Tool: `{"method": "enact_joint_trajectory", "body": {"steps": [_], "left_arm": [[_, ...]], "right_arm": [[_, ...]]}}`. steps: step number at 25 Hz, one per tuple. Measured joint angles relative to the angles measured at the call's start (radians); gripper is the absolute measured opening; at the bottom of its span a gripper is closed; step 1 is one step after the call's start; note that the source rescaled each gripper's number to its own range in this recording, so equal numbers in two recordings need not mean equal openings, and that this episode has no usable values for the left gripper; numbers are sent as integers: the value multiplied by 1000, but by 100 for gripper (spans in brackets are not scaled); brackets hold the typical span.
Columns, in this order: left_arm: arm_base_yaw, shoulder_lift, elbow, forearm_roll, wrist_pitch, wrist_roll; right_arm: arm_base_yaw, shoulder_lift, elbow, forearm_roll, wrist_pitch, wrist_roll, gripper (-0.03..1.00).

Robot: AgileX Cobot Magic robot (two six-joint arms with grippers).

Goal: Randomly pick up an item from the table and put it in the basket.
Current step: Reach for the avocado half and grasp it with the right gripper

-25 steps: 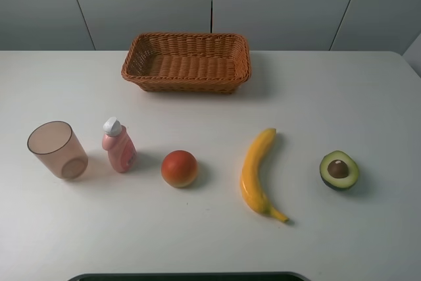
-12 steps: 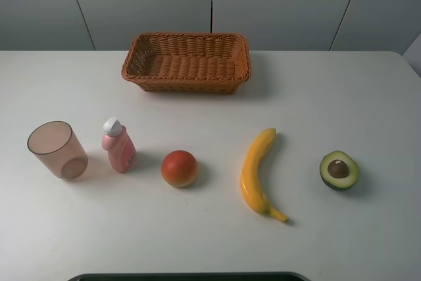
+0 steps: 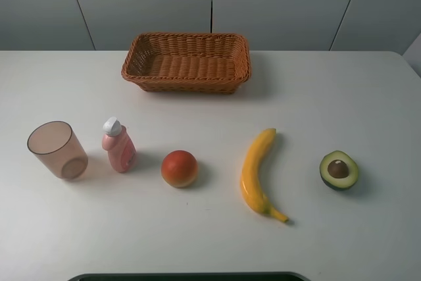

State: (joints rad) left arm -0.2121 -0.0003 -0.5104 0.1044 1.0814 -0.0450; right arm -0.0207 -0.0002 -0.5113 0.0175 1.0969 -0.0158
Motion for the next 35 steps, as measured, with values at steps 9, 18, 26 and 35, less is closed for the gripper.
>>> {"method": "enact_joint_trajectory", "body": {"steps": [9,18,26,35], "left_arm": [[0,0,0,0,0,0],[0,0,0,0,0,0],[0,0,0,0,0,0],[0,0,0,0,0,0]], "right_arm": [[0,0,0,0,0,0,100],[0,0,0,36,0,0,100],[0,0,0,71,-1,2,100],[0,294,-205,57,34,-11,100]]}}
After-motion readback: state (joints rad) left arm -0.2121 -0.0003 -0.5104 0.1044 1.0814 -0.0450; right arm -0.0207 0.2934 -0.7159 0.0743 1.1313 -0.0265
